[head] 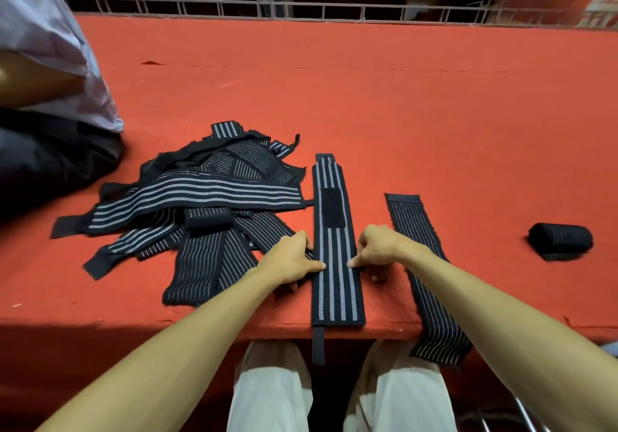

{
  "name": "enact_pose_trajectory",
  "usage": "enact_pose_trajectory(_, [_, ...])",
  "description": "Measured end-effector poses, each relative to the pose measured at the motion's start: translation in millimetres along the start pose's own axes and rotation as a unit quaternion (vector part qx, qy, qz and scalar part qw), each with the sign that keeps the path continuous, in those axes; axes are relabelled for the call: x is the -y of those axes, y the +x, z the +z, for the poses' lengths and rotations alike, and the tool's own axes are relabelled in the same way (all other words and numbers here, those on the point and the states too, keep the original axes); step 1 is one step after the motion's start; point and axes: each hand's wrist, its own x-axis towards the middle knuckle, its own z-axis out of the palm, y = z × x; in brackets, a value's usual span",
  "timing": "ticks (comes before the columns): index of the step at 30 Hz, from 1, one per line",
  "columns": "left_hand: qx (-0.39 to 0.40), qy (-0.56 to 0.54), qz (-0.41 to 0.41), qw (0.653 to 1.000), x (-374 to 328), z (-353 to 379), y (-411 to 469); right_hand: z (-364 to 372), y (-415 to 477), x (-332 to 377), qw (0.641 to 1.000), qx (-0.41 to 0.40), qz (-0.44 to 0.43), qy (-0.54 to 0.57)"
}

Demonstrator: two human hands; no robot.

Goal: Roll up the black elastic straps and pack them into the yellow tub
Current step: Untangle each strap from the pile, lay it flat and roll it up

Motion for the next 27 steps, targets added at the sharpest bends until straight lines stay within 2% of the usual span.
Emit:
enact_pose_trajectory(2, [-0.004, -0.016, 0.024, 1.0, 3.3, -7.6, 2.5, -5.3, 3.4, 4.4, 0.999, -0.033, -0.017, -0.036])
enact_pose_trajectory(6, [-0.033, -0.041, 0.065, 0.996, 20.4, -33.4, 11.7, -16.1, 22.2, 19.9, 0.994, -0.089, -0.047, -0.04])
enact_pose_trajectory(11, [-0.116, -0.069, 0.089, 0.987, 54.4, -66.9, 28.2, -22.0, 60.1, 49.3, 0.984, -0.129, -0.111, -0.044])
enact_pose_trajectory(15, [-0.226, 0.085, 0.081, 0.967, 89.4, -93.2, 50.6, -13.6, 100.1, 78.0, 0.972, -0.122, -0.189, -0.071])
enact_pose_trajectory(16, [-0.233, 0.143, 0.068, 0.96, 98.0, -99.3, 55.9, -9.6, 109.8, 84.7, 0.967, -0.122, -0.207, -0.081])
enact_pose_trajectory(18, [-0.185, 0.228, 0.036, 0.955, 114.7, -110.0, 65.1, -0.3, 131.8, 99.4, 0.96, -0.11, -0.238, -0.1])
enact_pose_trajectory(21, [-0.114, 0.28, 0.016, 0.953, 128.5, -114.5, 71.5, 13.0, 154.2, 116.4, 0.959, -0.032, -0.251, -0.125])
enact_pose_trajectory(23, [-0.148, 0.308, 0.045, 0.939, 132.3, -112.0, 72.6, 18.9, 164.0, 121.2, 0.952, -0.017, -0.261, -0.158])
enact_pose_trajectory(27, [-0.198, 0.309, 0.119, 0.923, 142.0, -115.2, 72.6, 13.7, 168.0, 124.2, 0.932, -0.051, -0.293, -0.208])
